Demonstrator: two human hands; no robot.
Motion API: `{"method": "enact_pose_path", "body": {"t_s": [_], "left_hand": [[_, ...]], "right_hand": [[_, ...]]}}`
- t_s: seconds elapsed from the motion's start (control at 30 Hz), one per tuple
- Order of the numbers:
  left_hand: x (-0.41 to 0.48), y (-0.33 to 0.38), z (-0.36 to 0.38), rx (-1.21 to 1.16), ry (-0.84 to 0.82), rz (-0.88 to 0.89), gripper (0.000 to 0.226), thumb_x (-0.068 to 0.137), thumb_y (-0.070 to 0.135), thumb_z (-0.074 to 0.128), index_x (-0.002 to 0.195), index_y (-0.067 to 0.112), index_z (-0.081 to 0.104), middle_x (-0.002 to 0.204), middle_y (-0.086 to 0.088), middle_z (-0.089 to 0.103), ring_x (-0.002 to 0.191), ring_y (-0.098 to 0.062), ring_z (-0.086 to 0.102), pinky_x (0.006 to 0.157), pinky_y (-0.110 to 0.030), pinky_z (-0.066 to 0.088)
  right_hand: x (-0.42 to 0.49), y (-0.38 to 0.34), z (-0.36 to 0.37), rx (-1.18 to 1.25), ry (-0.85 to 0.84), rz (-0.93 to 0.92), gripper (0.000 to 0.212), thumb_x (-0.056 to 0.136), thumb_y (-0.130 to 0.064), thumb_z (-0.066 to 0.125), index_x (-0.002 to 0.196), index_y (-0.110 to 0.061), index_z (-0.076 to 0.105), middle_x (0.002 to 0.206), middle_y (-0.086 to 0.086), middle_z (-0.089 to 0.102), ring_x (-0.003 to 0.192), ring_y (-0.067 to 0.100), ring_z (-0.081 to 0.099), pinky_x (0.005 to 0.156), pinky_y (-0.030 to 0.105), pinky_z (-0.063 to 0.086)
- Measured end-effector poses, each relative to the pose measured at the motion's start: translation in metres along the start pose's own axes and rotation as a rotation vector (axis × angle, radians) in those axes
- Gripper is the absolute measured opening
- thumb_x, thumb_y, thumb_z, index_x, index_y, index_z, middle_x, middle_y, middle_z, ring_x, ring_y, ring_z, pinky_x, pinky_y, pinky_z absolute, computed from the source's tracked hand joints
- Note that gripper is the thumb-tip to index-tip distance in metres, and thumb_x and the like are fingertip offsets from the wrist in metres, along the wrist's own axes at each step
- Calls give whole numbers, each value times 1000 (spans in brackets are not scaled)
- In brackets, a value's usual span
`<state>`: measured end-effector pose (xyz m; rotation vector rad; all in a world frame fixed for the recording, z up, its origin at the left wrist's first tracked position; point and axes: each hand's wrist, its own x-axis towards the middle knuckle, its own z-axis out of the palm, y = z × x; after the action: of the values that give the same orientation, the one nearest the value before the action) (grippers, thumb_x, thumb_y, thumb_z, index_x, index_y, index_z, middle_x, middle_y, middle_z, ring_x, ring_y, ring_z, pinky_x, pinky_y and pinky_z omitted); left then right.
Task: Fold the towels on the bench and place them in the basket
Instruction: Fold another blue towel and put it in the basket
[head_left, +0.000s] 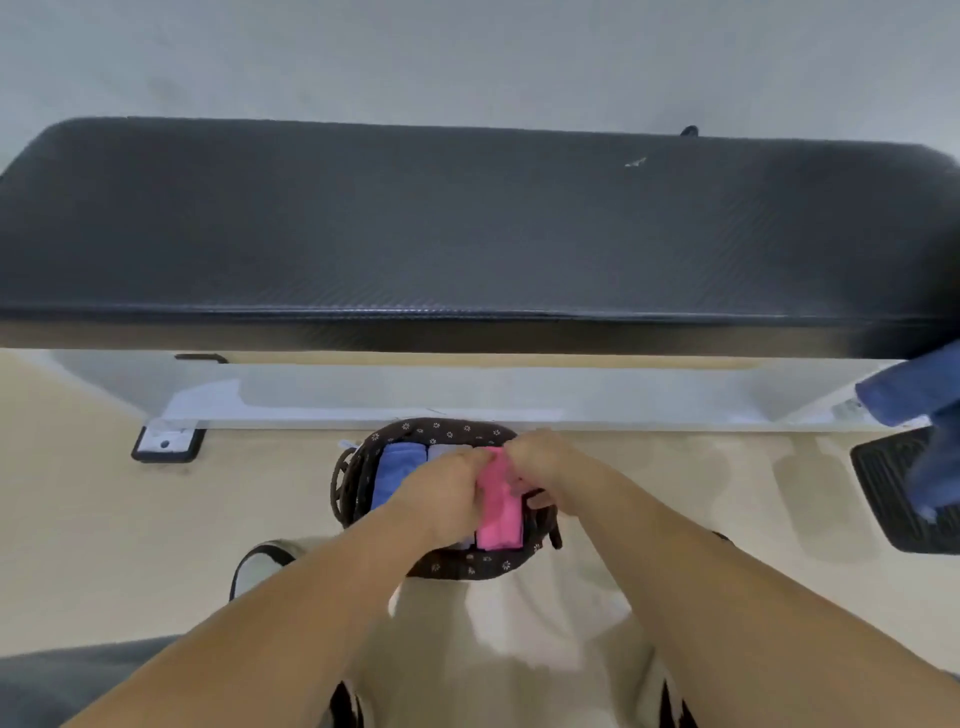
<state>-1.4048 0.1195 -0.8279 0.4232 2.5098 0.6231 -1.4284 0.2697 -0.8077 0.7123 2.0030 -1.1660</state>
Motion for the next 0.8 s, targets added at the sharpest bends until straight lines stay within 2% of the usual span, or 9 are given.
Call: {"method": "enact_pose_path", "body": {"t_s": [0.07, 0.17, 0.3, 0.33, 0.43, 0.53, 0.6, 0.7, 0.8], "left_hand": [[-14, 22, -25, -7, 48, 45, 45, 98, 18, 50, 142, 23, 55, 136, -4, 64, 123, -28, 60, 102, -39, 50], [-34, 56, -61, -44, 133, 130, 34, 94, 15, 48, 120, 19, 67, 105, -3, 74, 96, -28, 66, 76, -31, 49], [-56, 110, -103, -89, 253, 215, 28, 98, 14, 52, 118, 23, 70, 79, 26, 64, 69, 1, 56, 65, -16, 38], [-59, 125, -111, -118, 274, 233, 27, 99, 14, 53, 117, 24, 70, 74, 30, 62, 65, 5, 58, 63, -13, 38], [-63, 176, -126, -242, 335, 305, 26, 99, 15, 54, 114, 28, 71, 87, 23, 70, 74, 0, 68, 65, -10, 45], [-58, 228, -127, -313, 332, 398, 23, 99, 13, 55, 109, 25, 72, 89, 10, 75, 77, -11, 72, 70, -26, 57], [-52, 262, -126, -330, 307, 423, 22, 98, 14, 57, 111, 22, 73, 91, 7, 76, 77, -15, 72, 76, -32, 59], [-39, 312, -124, -305, 292, 497, 20, 97, 16, 58, 107, 22, 73, 85, 11, 73, 66, -3, 63, 65, -24, 52], [-31, 365, -135, -309, 294, 550, 16, 96, 21, 57, 88, 25, 69, 73, 8, 70, 60, -6, 58, 61, -24, 51]], "right_hand": [[-26, -18, -20, -167, -13, -40, 23, 96, -18, 49, 107, -6, 66, 118, 18, 72, 95, 30, 68, 82, 38, 57], [-74, -45, -54, -486, -20, -138, 33, 94, -19, 44, 116, -6, 66, 115, 14, 73, 105, 30, 72, 94, 47, 58], [-146, -66, -108, -637, 36, -290, 34, 97, -21, 41, 119, -15, 66, 113, 6, 72, 101, 24, 72, 91, 41, 59], [-160, -67, -123, -615, 85, -330, 33, 95, -22, 42, 115, -14, 68, 110, 9, 73, 98, 25, 72, 84, 38, 58], [-193, -58, -164, -365, 290, -475, 34, 95, -31, 48, 97, -3, 69, 92, 17, 74, 77, 27, 65, 66, 35, 51], [-220, -45, -200, -25, 465, -584, 35, 99, -30, 52, 98, 1, 68, 89, 16, 77, 80, 33, 74, 67, 36, 61], [-235, -39, -224, 172, 563, -643, 32, 99, -25, 52, 99, 2, 69, 87, 16, 76, 72, 31, 73, 70, 38, 63], [-254, -33, -256, 297, 796, -750, 28, 98, -24, 52, 92, -5, 70, 79, 11, 74, 65, 16, 67, 67, 35, 60], [-274, -22, -283, 247, 1047, -818, 20, 99, -27, 53, 102, -22, 72, 81, -8, 71, 76, -4, 64, 60, 10, 46]]}}
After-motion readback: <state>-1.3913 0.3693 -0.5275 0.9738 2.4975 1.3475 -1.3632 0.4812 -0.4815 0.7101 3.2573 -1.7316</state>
